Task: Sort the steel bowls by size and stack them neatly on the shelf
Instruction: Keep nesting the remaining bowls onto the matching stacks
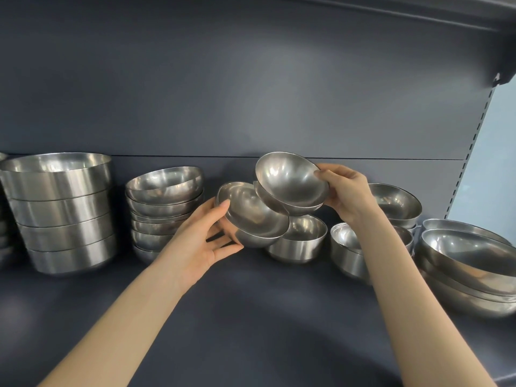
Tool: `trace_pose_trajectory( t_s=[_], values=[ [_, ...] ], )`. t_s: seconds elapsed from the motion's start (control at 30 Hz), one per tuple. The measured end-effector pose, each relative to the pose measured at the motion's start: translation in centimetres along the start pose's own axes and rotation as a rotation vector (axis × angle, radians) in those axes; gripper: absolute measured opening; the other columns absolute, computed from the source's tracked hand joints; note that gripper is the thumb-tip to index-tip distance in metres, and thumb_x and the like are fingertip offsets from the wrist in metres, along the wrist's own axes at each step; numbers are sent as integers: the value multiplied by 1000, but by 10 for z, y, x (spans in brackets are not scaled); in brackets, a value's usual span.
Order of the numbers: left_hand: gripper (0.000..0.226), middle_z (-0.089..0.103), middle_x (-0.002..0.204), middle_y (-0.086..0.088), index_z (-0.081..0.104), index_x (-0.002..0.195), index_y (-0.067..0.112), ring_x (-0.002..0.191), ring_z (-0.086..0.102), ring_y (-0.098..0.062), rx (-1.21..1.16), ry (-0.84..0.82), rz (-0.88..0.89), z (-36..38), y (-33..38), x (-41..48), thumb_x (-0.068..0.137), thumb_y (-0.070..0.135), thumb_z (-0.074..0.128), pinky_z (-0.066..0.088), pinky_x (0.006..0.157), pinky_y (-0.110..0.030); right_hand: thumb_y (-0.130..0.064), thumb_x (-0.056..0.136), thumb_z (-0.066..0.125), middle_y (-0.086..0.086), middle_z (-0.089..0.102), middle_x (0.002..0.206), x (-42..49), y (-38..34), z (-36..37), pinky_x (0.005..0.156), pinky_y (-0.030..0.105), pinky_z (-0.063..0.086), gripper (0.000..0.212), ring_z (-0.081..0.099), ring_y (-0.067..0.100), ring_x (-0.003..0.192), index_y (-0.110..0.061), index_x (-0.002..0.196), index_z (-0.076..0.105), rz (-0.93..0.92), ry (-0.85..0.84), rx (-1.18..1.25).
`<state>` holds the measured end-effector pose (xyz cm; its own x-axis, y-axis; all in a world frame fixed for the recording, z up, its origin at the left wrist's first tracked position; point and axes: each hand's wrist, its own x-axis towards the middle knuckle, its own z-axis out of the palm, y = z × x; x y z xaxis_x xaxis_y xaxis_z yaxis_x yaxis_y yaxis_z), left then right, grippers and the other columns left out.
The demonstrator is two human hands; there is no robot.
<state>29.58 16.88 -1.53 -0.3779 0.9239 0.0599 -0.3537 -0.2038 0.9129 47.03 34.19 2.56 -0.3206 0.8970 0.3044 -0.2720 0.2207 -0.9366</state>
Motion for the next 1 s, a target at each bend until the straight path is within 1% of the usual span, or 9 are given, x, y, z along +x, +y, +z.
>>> trace_pose_trajectory(
  t_s=[0.13, 0.3, 0.37, 0.47, 0.57, 0.73, 0.83, 0.9, 1.0],
  values=[
    [15, 64, 92, -12, 68, 104, 31, 95, 71, -24, 55, 13, 80, 0, 9, -2, 91, 28, 61, 56, 82, -43, 0, 85, 63, -1, 68, 64, 5, -1, 2, 55, 25, 52, 13, 63, 14, 59, -11, 80, 67, 21, -12, 129],
    [32, 64, 107, -14, 61, 122, 26, 102, 69, -24, 55, 32, 196, -5, 36, -11, 90, 30, 61, 58, 85, -41, 7, 85, 58, -3, 67, 57, 21, -19, 23, 48, 17, 48, 38, 63, 10, 52, -12, 54, 70, 24, -4, 236],
    [31, 61, 103, -15, 61, 120, 25, 105, 68, -24, 44, 38, 239, -9, 47, -16, 90, 32, 59, 59, 82, -38, 6, 84, 59, -1, 67, 58, 25, -31, 34, 51, 20, 50, 27, 63, 12, 53, -10, 65, 69, 19, -28, 217],
    [23, 64, 97, -12, 64, 104, 22, 109, 66, -27, 15, 45, 306, -17, 64, -25, 85, 36, 61, 59, 82, -38, 5, 83, 61, 5, 67, 71, 34, -49, 53, 57, 26, 52, 12, 63, 16, 62, -6, 80, 65, 3, -59, 165],
    [30, 64, 105, -11, 65, 108, 22, 110, 66, -26, -39, 25, 340, -24, 78, -33, 81, 35, 62, 58, 83, -40, 2, 85, 59, 10, 63, 90, 41, -61, 67, 63, 30, 54, 11, 62, 20, 74, -4, 92, 64, 40, -113, 204],
    [30, 67, 113, -11, 63, 118, 18, 105, 68, -25, -153, 56, 358, -36, 95, -40, 92, 32, 58, 59, 80, -40, 2, 86, 56, 7, 64, 94, 45, -78, 78, 80, 33, 58, 10, 64, 18, 82, -4, 85, 64, 102, -144, 236],
    [34, 68, 116, -10, 60, 122, 17, 103, 69, -23, -229, 112, 401, -48, 106, -44, 92, 33, 59, 58, 83, -40, 1, 86, 55, 9, 63, 99, 46, -75, 87, 64, 28, 59, 12, 63, 19, 77, -6, 84, 63, 123, -132, 168],
    [36, 71, 111, -12, 60, 121, 16, 100, 70, -23, -291, 138, 410, -55, 112, -47, 91, 33, 61, 59, 81, -40, 2, 86, 53, 10, 59, 97, 45, -66, 98, 57, 26, 57, 15, 59, 19, 72, -9, 78, 59, 158, -125, 111],
    [38, 72, 106, -13, 60, 121, 12, 102, 69, -25, -339, 160, 403, -63, 117, -49, 90, 34, 62, 59, 80, -41, 5, 89, 48, 12, 55, 86, 40, -51, 120, 48, 32, 55, 16, 57, 22, 69, -6, 80, 52, 230, -147, 124]
  ],
)
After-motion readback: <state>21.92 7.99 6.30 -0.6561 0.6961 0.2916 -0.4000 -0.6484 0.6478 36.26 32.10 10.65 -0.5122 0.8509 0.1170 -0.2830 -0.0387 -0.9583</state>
